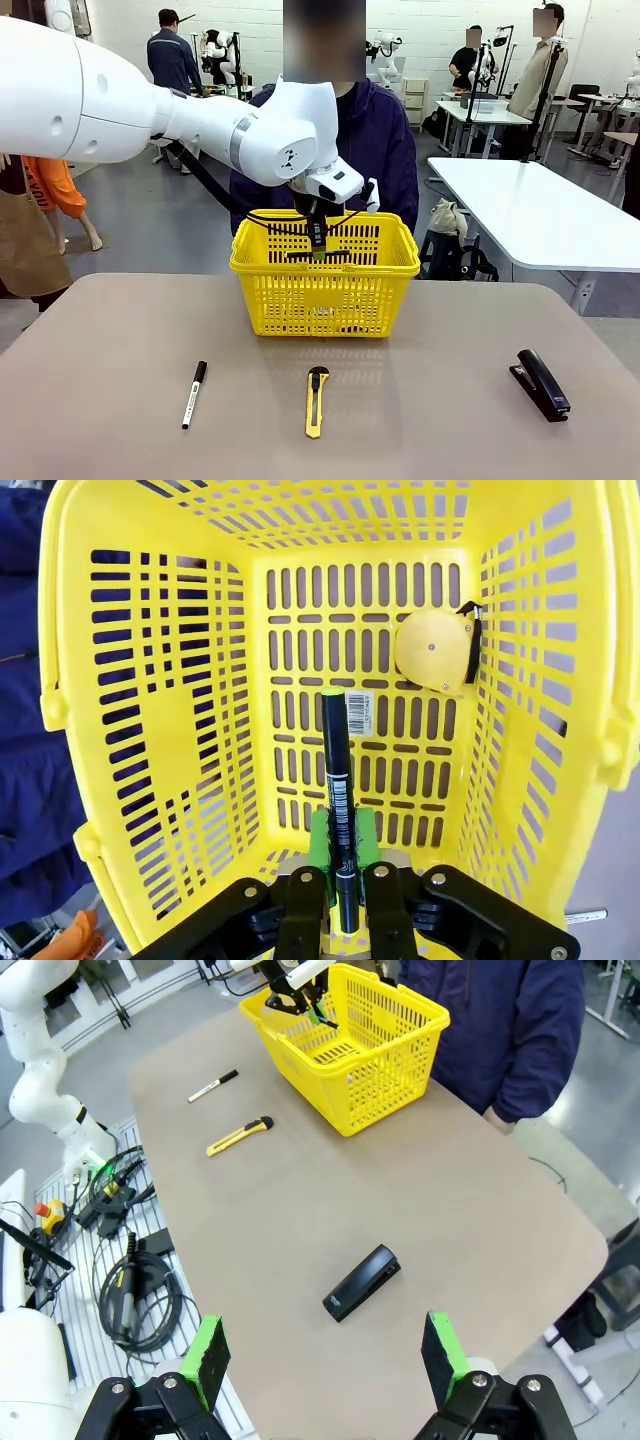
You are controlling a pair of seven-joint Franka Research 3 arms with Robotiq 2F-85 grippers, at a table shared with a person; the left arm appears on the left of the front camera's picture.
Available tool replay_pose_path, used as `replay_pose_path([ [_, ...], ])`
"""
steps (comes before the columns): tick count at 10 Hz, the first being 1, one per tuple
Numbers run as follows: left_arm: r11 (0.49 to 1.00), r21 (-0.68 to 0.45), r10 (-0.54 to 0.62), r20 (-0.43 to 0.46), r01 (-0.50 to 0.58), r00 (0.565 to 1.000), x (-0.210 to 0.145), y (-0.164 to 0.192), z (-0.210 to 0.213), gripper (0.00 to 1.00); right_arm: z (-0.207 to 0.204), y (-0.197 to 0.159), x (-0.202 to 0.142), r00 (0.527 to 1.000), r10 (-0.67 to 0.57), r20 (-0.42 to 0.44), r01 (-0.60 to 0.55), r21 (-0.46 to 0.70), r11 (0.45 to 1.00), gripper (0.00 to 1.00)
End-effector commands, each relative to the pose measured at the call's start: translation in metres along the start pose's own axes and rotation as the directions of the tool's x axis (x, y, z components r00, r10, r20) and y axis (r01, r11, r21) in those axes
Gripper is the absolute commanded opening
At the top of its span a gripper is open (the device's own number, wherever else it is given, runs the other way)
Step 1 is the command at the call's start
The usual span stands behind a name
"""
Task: Place the items the person wants into the basket.
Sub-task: Pick up the item the person points to and place it in the Market Basket.
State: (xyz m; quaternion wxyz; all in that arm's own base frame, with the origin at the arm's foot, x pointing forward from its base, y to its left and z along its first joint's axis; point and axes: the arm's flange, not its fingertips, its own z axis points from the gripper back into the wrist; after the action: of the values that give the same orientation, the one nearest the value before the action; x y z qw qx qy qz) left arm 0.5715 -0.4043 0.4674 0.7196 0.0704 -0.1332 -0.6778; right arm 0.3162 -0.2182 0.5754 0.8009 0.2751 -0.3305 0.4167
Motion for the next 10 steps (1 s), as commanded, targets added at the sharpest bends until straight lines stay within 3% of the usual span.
replay_pose_path([
  [1,1.000,0.022,-0.012,-0.006,0.012,1.000,-0.0063,-0.0018,-0.0008,0.11,-0.0002,-0.0011,0.0002,0.999,0.015,0.028,-0.015,0.006,1.000,1.00],
  [10,1.000,0.001,-0.025,-0.005,0.025,1.000,-0.0049,-0.0017,0.0003,1.00,-0.0002,-0.0011,0.0002,0.999,0.015,0.028,-0.015,0.006,1.000,1.00],
])
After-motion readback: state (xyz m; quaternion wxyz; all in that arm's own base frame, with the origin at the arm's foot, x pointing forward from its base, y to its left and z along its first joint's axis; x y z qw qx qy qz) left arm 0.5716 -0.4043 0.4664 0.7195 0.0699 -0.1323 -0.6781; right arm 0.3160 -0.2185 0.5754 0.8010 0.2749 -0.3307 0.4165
